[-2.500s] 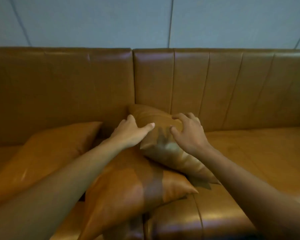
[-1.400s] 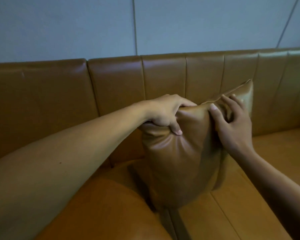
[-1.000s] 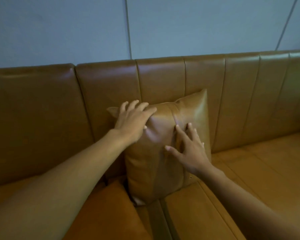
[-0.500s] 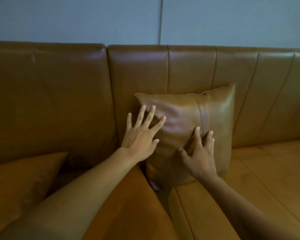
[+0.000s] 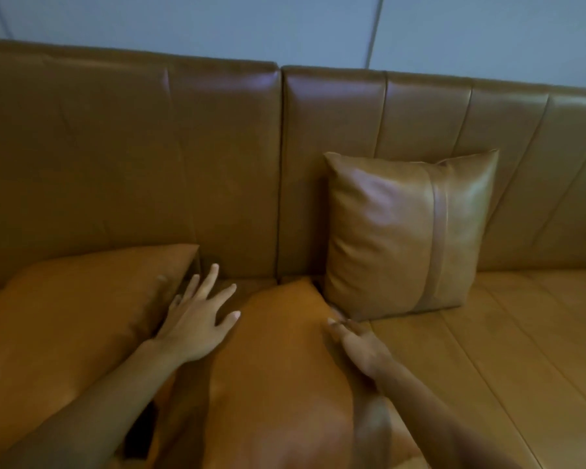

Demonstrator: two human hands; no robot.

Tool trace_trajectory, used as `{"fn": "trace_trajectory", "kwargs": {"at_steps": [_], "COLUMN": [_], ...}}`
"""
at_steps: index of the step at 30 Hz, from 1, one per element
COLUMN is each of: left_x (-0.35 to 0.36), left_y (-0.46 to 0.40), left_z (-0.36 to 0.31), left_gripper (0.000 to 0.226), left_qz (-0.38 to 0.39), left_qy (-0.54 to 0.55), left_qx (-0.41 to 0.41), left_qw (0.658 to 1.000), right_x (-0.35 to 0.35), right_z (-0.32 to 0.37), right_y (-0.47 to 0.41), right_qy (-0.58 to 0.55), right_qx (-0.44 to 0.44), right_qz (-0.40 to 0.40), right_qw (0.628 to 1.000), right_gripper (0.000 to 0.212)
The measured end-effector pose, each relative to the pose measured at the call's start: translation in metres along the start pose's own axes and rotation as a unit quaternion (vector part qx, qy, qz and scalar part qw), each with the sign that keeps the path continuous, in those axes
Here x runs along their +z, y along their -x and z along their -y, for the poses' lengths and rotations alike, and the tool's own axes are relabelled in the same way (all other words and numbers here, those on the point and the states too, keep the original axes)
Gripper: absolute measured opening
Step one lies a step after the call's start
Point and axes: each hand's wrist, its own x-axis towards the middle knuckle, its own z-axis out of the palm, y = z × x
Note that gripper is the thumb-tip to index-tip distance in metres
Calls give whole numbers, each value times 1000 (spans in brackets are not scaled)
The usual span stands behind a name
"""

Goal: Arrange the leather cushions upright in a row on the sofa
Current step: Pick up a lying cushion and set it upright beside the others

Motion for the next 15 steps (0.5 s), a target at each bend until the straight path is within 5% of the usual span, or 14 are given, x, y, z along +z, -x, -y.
{"fn": "trace_trajectory", "kwargs": {"at_steps": [9, 15], "left_x": [12, 40], "left_y": [91, 140], "left_z": [57, 24], "left_gripper": [72, 70], "left_qz": [9, 25], "left_qy": [79, 221], "left_qx": [11, -94], "left_qw": [997, 970], "right_x": [30, 35], "right_z": [-11, -31], "right_y": [40, 75], "right_qy": [31, 33], "right_qx": [-5, -2], "right_qz": [-64, -70], "right_qw": [997, 997], "right_gripper": [97, 97]}}
